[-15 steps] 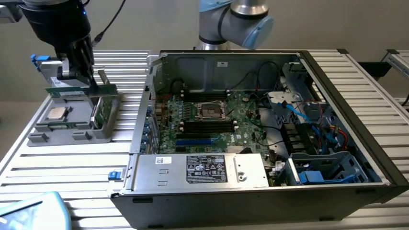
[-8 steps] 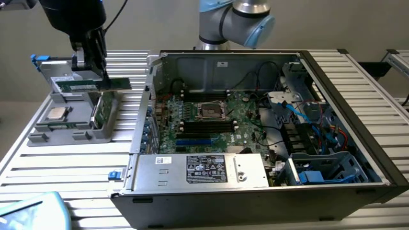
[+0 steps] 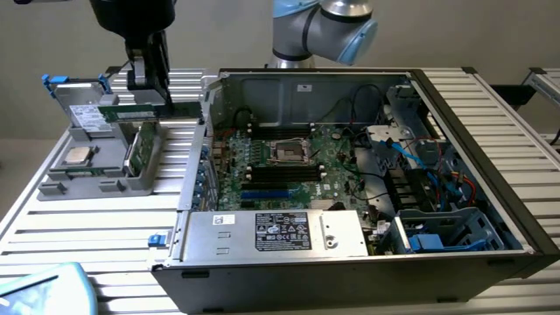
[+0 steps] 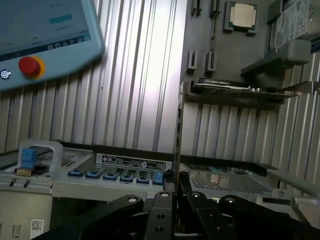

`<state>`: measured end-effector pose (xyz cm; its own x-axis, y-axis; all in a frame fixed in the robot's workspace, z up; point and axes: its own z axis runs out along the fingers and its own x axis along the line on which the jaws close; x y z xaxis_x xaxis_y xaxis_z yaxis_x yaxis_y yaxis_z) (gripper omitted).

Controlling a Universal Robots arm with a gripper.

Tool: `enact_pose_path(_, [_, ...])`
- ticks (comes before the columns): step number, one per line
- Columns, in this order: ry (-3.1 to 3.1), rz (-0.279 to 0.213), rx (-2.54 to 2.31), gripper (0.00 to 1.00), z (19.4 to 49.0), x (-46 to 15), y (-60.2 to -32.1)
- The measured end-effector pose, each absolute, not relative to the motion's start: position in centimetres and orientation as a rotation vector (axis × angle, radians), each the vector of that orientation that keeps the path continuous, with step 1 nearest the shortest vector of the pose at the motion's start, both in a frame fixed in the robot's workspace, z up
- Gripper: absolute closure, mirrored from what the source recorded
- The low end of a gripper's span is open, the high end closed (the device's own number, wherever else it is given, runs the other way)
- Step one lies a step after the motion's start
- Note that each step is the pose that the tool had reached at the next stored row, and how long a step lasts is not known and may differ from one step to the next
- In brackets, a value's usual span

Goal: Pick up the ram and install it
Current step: 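Pick up the ram and move it above insertion slot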

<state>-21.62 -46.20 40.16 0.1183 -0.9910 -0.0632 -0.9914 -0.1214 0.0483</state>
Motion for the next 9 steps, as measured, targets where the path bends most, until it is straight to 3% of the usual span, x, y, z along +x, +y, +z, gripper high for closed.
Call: enact_pose_path(9, [2.075,0.130,-2.341,0.86,40.3,-18.9,-46.6])
